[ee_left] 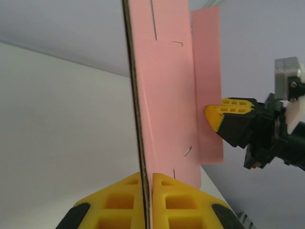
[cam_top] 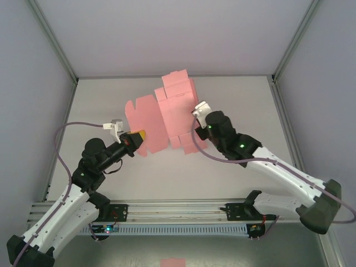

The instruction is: Assemble paper box

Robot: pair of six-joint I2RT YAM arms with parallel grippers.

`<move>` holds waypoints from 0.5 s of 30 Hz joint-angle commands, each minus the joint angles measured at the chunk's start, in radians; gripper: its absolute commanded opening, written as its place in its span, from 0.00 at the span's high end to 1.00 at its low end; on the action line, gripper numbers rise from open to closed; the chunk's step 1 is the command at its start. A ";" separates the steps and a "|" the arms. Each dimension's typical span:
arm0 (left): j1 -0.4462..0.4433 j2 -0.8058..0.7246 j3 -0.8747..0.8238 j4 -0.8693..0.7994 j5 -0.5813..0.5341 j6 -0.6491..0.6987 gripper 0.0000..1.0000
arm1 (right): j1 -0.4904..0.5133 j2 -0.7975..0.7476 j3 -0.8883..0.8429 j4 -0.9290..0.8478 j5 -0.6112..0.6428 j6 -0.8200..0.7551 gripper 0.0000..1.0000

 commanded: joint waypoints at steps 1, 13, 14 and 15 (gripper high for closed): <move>-0.021 -0.009 -0.044 -0.096 -0.026 -0.031 0.90 | 0.009 0.036 0.058 0.079 0.240 -0.267 1.00; -0.020 -0.082 0.055 -0.505 -0.272 -0.021 0.00 | -0.016 -0.022 0.109 -0.168 -0.430 -0.540 1.00; -0.020 -0.090 0.079 -0.528 -0.281 -0.007 0.00 | -0.017 -0.020 0.131 -0.207 -0.441 -0.554 1.00; -0.020 -0.096 0.112 -0.554 -0.293 0.010 0.00 | -0.018 -0.016 0.156 -0.253 -0.451 -0.572 1.00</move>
